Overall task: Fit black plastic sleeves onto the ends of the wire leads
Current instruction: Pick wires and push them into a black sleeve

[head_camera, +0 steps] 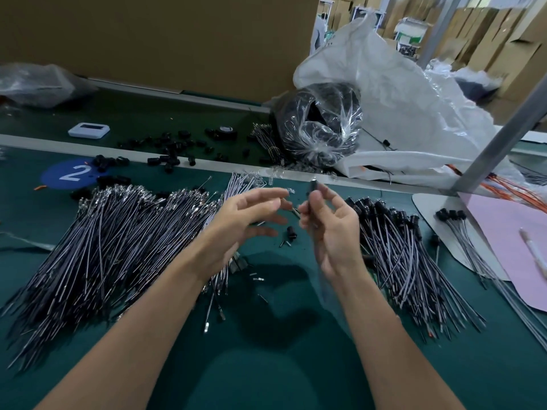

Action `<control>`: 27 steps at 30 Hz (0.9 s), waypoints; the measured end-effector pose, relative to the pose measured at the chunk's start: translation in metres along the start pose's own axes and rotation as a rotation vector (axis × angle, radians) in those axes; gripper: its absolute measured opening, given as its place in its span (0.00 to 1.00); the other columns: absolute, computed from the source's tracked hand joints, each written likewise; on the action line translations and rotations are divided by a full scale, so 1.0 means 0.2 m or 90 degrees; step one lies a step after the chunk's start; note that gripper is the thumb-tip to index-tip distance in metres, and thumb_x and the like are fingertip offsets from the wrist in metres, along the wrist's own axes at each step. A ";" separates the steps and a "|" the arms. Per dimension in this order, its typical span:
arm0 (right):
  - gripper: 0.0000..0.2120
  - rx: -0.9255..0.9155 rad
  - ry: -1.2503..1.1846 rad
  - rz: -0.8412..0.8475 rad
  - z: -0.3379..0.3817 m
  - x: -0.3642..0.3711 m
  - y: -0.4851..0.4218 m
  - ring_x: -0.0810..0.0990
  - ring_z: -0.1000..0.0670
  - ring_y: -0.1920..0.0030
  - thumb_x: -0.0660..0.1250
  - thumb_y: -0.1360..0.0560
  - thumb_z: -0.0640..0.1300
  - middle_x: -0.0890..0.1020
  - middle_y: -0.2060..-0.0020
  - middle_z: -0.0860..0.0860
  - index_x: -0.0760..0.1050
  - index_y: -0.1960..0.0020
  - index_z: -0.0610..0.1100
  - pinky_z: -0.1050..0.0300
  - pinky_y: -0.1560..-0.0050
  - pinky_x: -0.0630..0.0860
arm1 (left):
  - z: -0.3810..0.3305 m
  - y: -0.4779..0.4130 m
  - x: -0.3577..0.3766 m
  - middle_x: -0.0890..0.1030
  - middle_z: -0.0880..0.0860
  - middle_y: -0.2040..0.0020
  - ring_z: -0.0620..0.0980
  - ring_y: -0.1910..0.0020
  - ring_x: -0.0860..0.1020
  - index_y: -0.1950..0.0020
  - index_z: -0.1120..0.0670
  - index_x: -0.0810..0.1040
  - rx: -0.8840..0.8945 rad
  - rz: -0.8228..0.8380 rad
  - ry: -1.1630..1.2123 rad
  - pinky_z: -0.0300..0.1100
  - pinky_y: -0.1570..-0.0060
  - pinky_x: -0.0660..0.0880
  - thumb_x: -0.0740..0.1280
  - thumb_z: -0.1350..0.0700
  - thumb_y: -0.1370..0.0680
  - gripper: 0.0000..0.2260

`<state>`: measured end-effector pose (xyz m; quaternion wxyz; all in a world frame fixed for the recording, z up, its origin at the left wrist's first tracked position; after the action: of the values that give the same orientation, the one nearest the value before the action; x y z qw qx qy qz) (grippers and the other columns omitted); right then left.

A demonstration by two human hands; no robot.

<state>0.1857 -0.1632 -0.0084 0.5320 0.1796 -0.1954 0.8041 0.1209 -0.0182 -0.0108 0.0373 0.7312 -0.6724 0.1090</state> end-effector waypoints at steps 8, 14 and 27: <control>0.15 -0.075 0.329 0.095 -0.06 0.05 0.04 0.80 0.53 0.69 0.71 0.26 0.35 0.84 0.68 0.47 0.71 0.42 0.43 0.63 0.62 0.76 | 0.02 0.00 0.00 0.85 0.60 0.55 0.52 0.58 0.83 0.50 0.59 0.84 0.051 -0.128 0.041 0.39 0.54 0.81 0.74 0.57 0.33 0.13; 0.07 -0.043 0.405 0.129 -0.07 0.06 0.05 0.81 0.53 0.68 0.70 0.25 0.34 0.85 0.66 0.48 0.80 0.52 0.44 0.62 0.62 0.77 | 0.01 -0.01 -0.01 0.86 0.56 0.54 0.50 0.52 0.84 0.51 0.56 0.84 0.108 -0.196 0.079 0.40 0.52 0.80 0.74 0.56 0.33 0.12; 0.08 -0.055 0.393 0.095 -0.08 0.07 0.05 0.80 0.53 0.72 0.69 0.24 0.34 0.84 0.70 0.48 0.81 0.60 0.43 0.63 0.68 0.76 | 0.01 0.01 0.02 0.86 0.55 0.53 0.49 0.53 0.84 0.48 0.57 0.83 0.097 -0.194 0.058 0.39 0.53 0.80 0.74 0.54 0.32 0.14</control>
<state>0.1691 -0.1480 -0.0172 0.5131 -0.1106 -0.0713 0.8482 0.1202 -0.0226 -0.0116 0.0284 0.8198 -0.5408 0.1859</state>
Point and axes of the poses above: each hand's wrist, its own y-axis away from the middle knuckle, its own x-axis out of the palm, z = x × y, the point moved 2 cm from there along -y, towards the middle knuckle
